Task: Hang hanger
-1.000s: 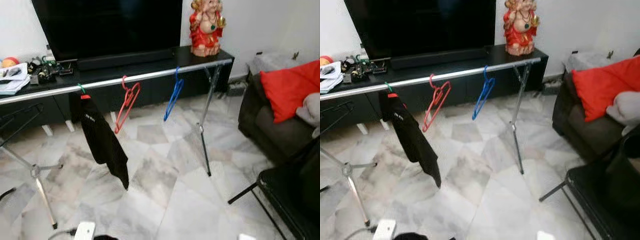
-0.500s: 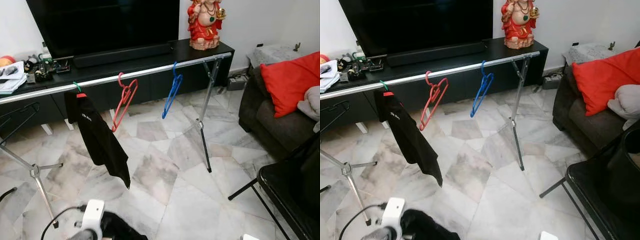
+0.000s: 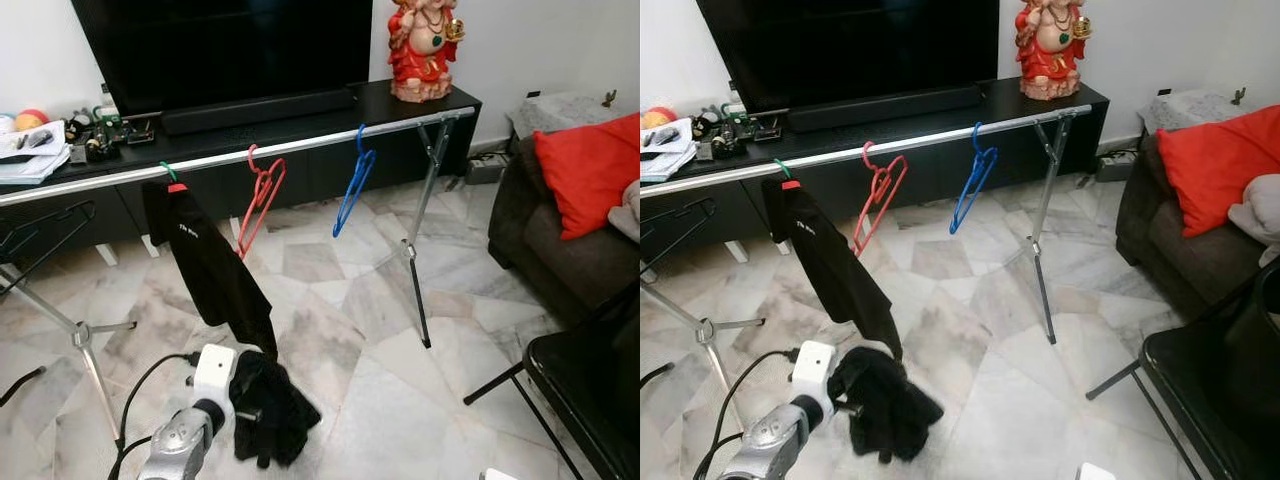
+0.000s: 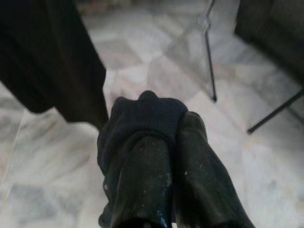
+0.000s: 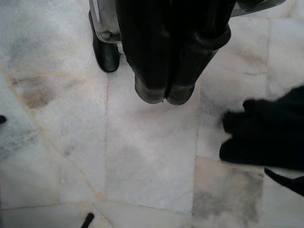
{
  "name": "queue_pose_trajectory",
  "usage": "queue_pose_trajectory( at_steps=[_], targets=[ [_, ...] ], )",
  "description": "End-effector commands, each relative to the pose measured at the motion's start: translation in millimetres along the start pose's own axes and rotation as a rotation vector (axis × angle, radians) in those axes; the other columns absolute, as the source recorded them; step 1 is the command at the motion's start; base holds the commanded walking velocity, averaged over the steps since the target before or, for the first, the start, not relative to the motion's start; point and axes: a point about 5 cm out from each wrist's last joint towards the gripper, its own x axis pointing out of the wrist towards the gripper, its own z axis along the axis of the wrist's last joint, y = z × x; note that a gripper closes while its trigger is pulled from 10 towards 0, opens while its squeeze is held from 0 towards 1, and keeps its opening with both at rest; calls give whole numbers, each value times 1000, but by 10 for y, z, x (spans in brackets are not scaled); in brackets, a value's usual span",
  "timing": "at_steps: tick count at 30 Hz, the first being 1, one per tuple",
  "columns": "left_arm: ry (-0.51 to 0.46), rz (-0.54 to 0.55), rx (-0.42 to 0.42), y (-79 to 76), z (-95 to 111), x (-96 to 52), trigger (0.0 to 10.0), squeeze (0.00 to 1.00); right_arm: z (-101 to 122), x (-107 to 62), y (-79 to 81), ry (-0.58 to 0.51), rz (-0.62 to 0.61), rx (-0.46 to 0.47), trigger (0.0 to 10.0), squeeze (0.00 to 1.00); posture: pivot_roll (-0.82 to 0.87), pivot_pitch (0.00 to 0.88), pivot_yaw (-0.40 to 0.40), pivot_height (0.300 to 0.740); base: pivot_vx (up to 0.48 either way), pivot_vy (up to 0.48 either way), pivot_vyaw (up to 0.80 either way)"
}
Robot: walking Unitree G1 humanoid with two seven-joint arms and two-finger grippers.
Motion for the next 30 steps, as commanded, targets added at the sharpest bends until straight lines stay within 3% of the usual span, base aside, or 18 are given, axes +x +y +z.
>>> queue_pose_trajectory(
  at_steps=[1, 5, 30],
  targets=[
    [-37, -6, 2, 6, 71, 2, 10000, 0, -50, -12, 8, 10, -1, 9, 10000, 0, -56, 45, 106, 740, 0, 0, 0],
    [-73, -18, -31, -61, 159, 45, 10000, 0, -48, -10, 17, 8, 1, 12, 10000, 0, -58, 34, 109, 740, 0, 0, 0],
    [-73, -18, -31, -61, 159, 45, 10000, 0, -48, -10, 17, 8, 1, 12, 10000, 0, -58, 34, 109, 740, 0, 0, 0]
  ],
)
